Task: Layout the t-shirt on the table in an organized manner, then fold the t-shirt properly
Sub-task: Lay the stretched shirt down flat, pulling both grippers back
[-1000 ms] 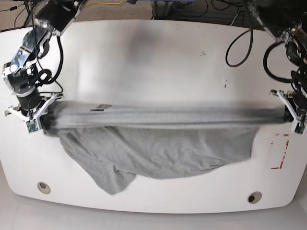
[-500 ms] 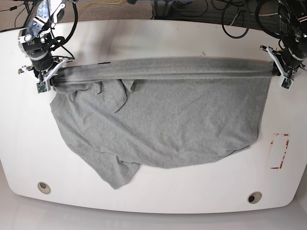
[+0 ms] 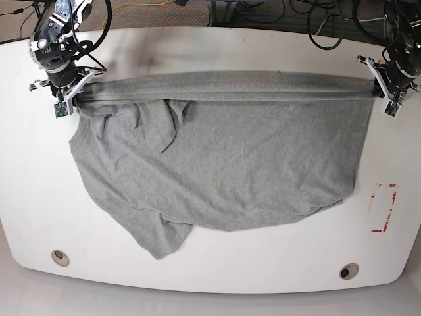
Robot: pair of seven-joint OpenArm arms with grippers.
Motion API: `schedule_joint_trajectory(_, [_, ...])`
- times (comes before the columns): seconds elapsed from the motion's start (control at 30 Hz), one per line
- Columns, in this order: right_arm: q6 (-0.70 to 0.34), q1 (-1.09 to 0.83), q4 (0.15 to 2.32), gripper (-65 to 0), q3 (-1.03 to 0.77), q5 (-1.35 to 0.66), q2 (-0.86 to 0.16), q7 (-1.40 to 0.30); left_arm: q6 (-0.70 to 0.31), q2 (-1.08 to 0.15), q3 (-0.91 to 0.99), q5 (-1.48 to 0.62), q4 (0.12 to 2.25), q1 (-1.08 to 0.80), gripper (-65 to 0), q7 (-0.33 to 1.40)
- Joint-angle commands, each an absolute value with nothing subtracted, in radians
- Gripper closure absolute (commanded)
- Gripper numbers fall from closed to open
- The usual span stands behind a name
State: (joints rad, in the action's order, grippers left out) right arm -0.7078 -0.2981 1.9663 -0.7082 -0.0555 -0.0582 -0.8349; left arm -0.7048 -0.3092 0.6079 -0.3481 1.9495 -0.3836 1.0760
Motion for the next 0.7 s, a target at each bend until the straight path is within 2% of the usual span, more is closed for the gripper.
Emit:
schedule_joint_trajectory(0.0, [-0.698, -0.305, 1.982, -0.3, -0.717, -0.05, -0.07, -0.82, -0.698, -0.334, 0.595, -0.337, 1.948, -0.329, -0.6, 1.064])
schedule_joint_trajectory(0.67, [-0.698, -0.349, 1.886, -0.6, -0.717, -0.048, -0.07, -0.814, -0.698, -0.392, 0.513, -0.337, 1.712, -0.116, -1.1, 1.064])
